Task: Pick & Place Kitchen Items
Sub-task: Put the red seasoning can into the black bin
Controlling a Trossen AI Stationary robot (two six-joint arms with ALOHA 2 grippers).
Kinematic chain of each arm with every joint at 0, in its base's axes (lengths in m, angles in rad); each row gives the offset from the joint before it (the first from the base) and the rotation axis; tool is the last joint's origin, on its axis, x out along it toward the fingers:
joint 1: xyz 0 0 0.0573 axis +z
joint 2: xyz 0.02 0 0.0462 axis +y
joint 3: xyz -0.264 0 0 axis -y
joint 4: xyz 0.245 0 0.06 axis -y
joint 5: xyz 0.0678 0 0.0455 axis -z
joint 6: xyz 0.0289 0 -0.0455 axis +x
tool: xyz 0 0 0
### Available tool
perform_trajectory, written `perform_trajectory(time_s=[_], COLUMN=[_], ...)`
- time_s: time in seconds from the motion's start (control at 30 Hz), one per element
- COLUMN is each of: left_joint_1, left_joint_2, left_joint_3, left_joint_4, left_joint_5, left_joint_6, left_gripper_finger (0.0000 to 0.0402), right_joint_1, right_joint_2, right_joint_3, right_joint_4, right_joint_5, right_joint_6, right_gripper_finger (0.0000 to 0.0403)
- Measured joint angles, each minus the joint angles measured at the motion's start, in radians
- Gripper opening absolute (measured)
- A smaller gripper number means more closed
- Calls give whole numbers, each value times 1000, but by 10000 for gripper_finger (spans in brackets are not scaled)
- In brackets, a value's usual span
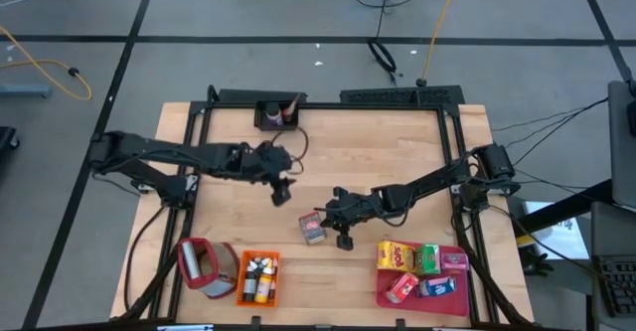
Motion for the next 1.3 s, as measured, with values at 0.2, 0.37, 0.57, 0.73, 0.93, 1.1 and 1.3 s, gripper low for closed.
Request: perform_trajectory(time_s=[0.2,0.37,0.57,0.73,0.93,1.1,1.3], left_joint_1=[-123,-222,-319,-369,-377,-371,-372], left_joint_2=[19,38,85,144,185,192,191], left_joint_3=[1,1,1,2,-1,0,0], left_joint_4=[-4,14,91,212,251,270,303], left_joint_5=[0,-2,-17,-16,-21,-27,-19], left_joint_6=[-4,28,181,385,466,406,281], left_gripper_finger=[200,200,200,200,200,200,200], right_joint_1=[0,-1,-2,-8,-17,-27,-36], right_joint_2=[0,0,-10,-10,-31,-67,-87], right_joint_3=[0,0,1,0,0,1,-1], right_joint_4=[0,-26,-61,-102,-206,-266,-282], right_joint_5=[0,-1,-16,-28,-25,-23,-24], right_joint_6=[0,0,-25,-21,-19,-19,-43], right_gripper_finger=[0,0,0,0,0,0,0])
